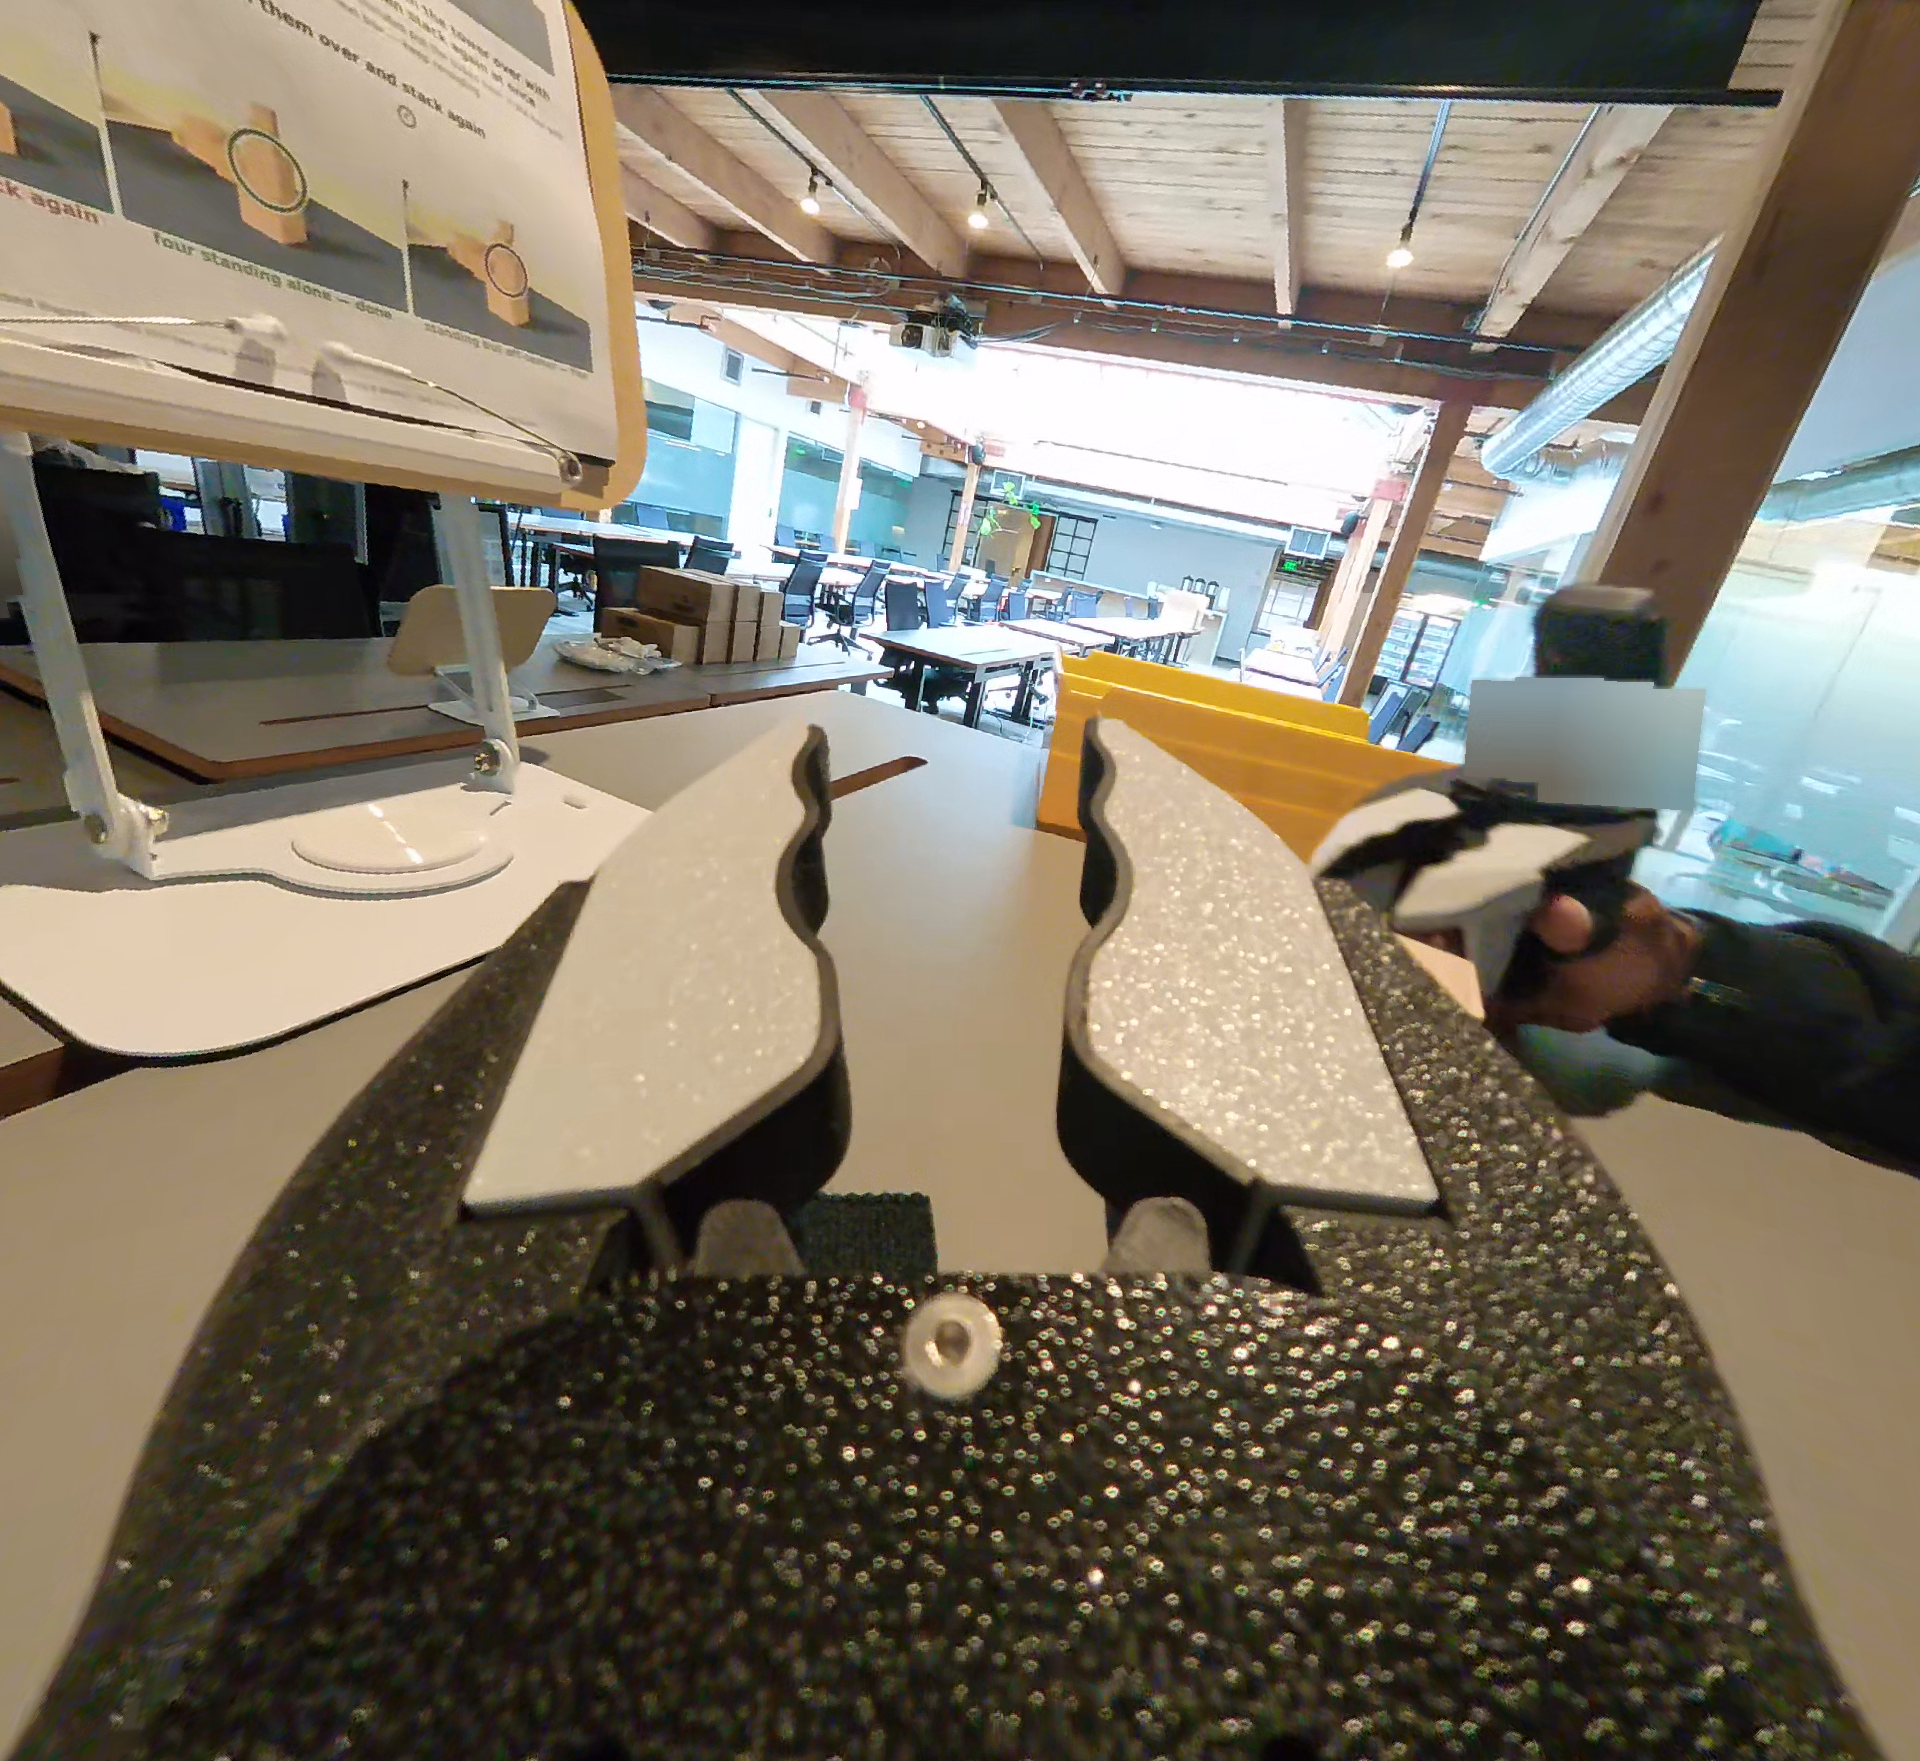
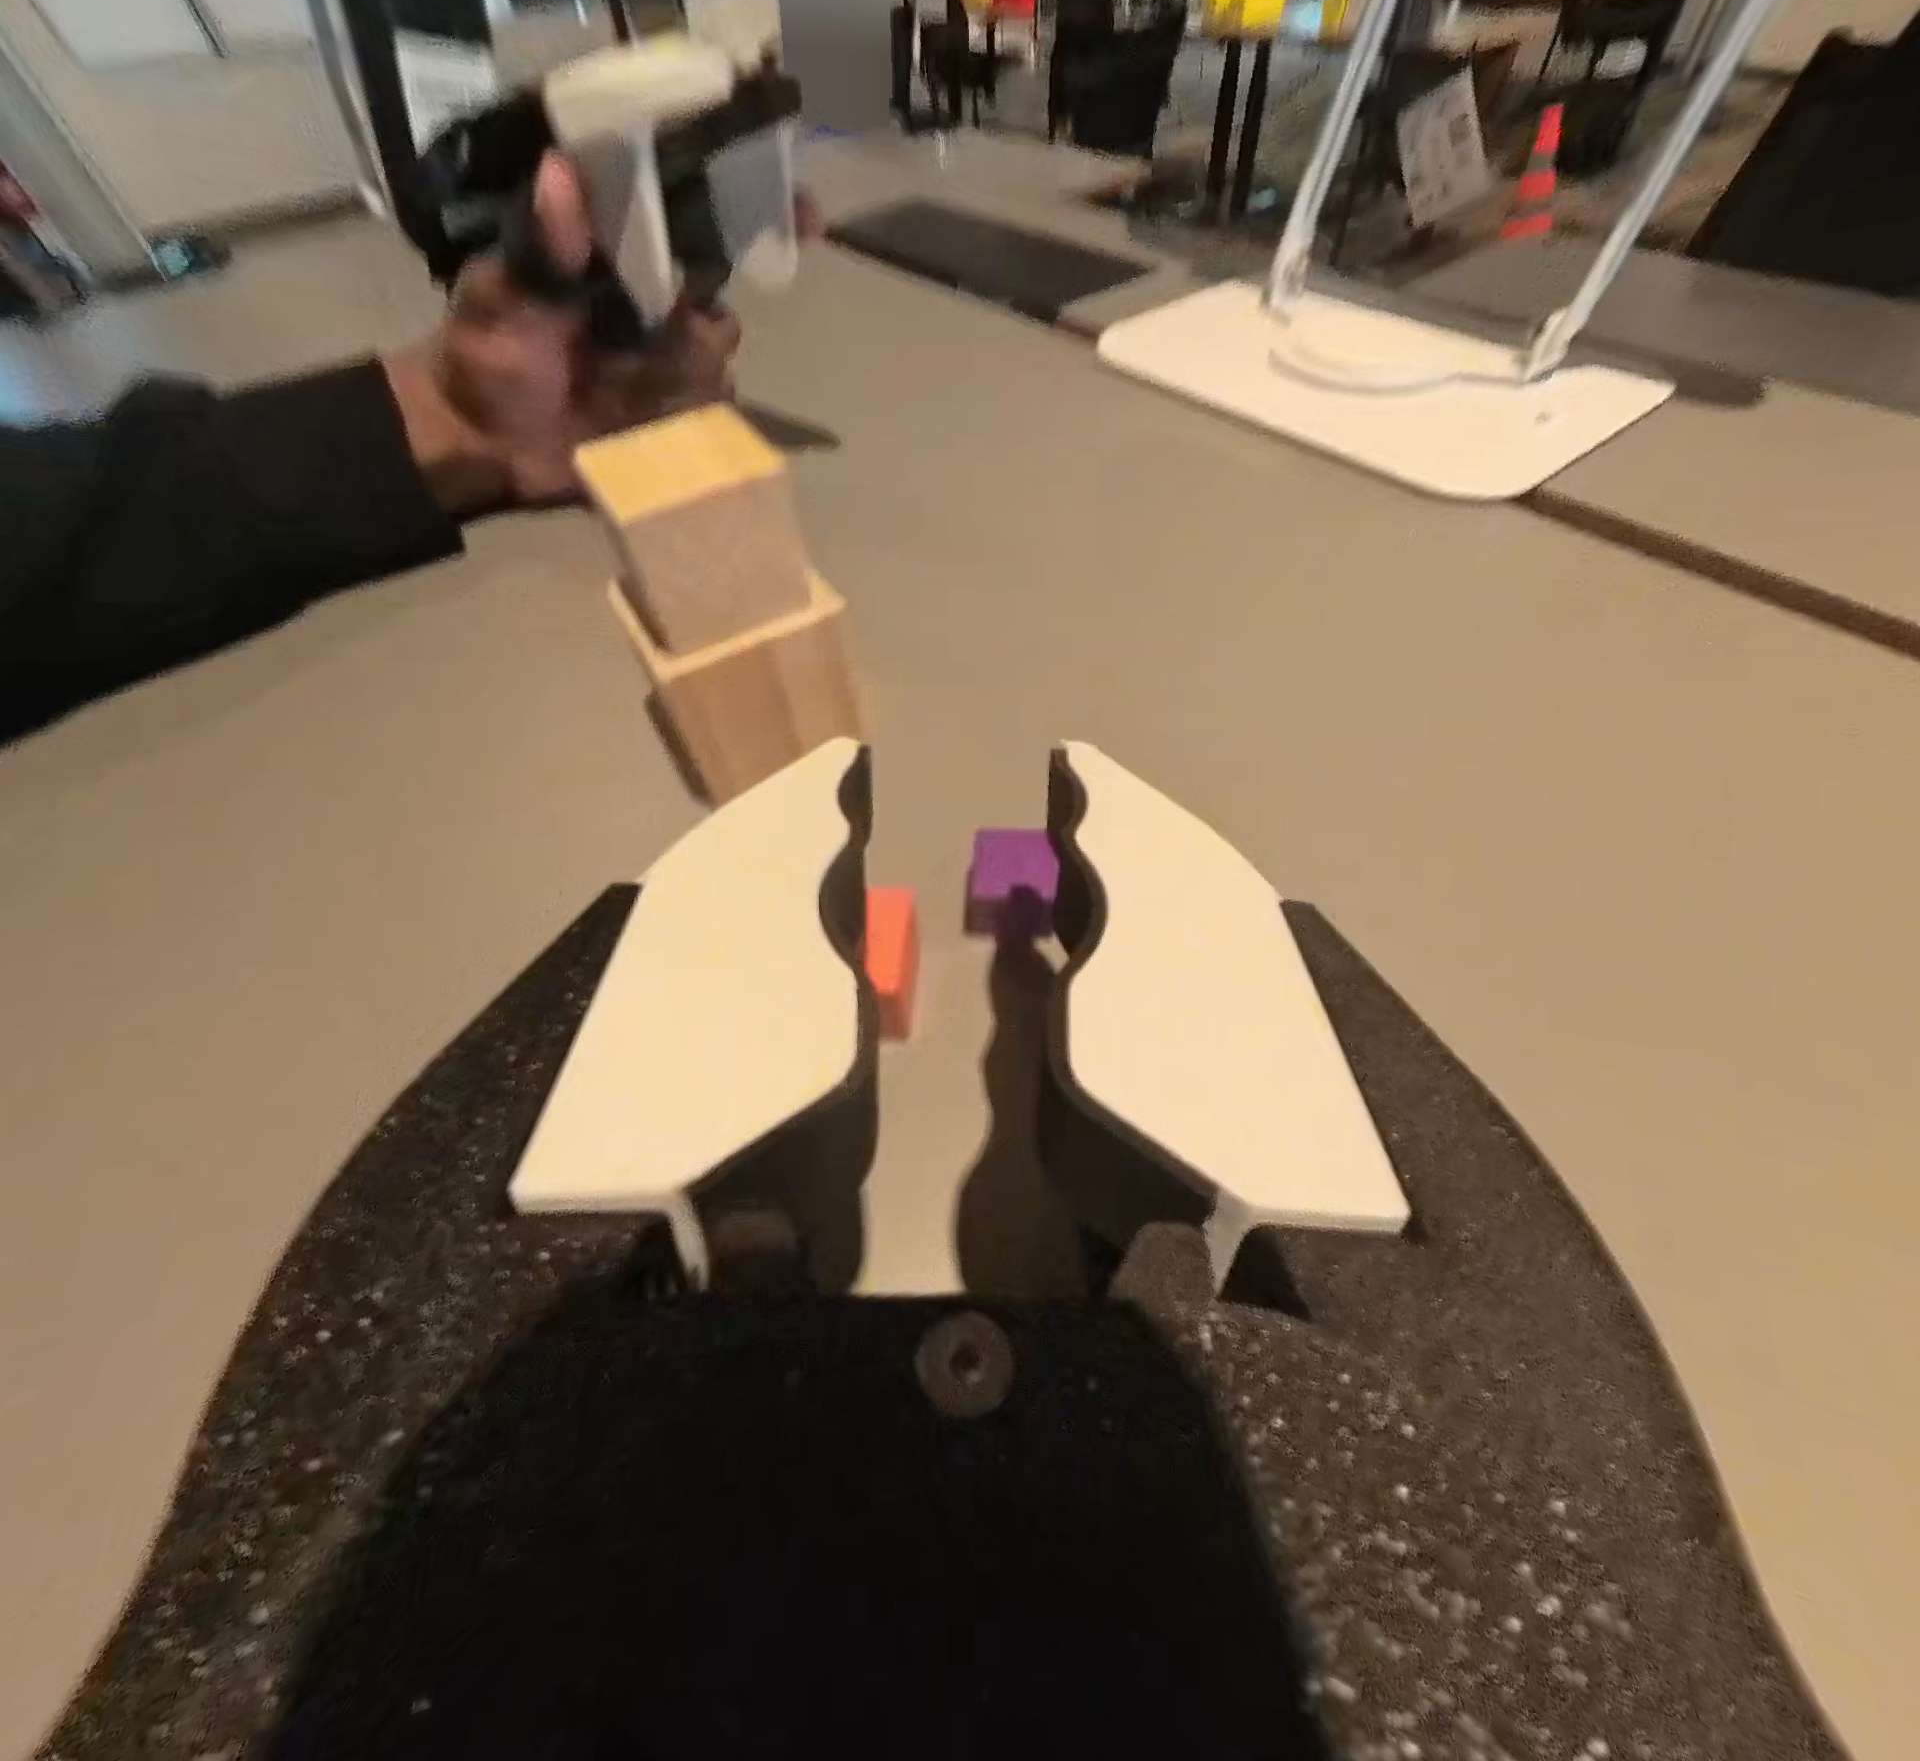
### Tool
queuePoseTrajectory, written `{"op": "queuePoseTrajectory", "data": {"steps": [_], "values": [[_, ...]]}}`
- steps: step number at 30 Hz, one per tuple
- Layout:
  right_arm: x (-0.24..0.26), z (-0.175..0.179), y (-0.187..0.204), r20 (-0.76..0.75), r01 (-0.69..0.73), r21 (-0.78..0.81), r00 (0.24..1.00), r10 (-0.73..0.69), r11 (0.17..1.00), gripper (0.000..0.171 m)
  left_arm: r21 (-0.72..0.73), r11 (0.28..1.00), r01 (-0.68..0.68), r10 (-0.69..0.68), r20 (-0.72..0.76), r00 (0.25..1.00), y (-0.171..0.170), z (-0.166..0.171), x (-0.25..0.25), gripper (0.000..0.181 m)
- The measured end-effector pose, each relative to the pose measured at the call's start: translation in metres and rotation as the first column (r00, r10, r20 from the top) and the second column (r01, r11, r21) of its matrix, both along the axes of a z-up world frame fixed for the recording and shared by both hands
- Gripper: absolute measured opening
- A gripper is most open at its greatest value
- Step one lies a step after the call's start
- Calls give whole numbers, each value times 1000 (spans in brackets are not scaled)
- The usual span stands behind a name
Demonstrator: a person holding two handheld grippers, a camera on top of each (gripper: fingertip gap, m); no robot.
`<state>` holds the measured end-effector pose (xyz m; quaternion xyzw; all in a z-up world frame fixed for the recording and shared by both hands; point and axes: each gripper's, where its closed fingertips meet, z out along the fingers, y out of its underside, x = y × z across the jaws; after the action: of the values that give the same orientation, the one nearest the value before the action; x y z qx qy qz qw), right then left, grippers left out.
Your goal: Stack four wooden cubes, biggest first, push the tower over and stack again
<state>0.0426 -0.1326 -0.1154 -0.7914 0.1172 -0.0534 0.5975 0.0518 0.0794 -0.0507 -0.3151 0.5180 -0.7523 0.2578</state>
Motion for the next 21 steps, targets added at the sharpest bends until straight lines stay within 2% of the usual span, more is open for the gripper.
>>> {"op": "queuePoseTrajectory", "data": {"steps": [3, 7, 14, 21], "values": [[-16, -9, -9, 53, 60, -87, 997, -56, 994, 34, -10, 1000, 0, -1, -19, 1000, 1, -1, 3, 45], [-31, -15, -9, -1, 57, -120, 998, -58, 991, 35, -7, 1000, 0, 0, -22, 1000, 1, -2, 4, 45], [-32, -34, -5, -79, 38, -240, 995, -58, 970, 42, -7, 1000, 11, -11, -16, 1000, 0, -1, 3, 41], [-30, -51, -3, -70, 51, -356, 994, -81, 933, 44, -8, 1000, 15, -15, -6, 1000, -1, 0, 1, 37]]}}
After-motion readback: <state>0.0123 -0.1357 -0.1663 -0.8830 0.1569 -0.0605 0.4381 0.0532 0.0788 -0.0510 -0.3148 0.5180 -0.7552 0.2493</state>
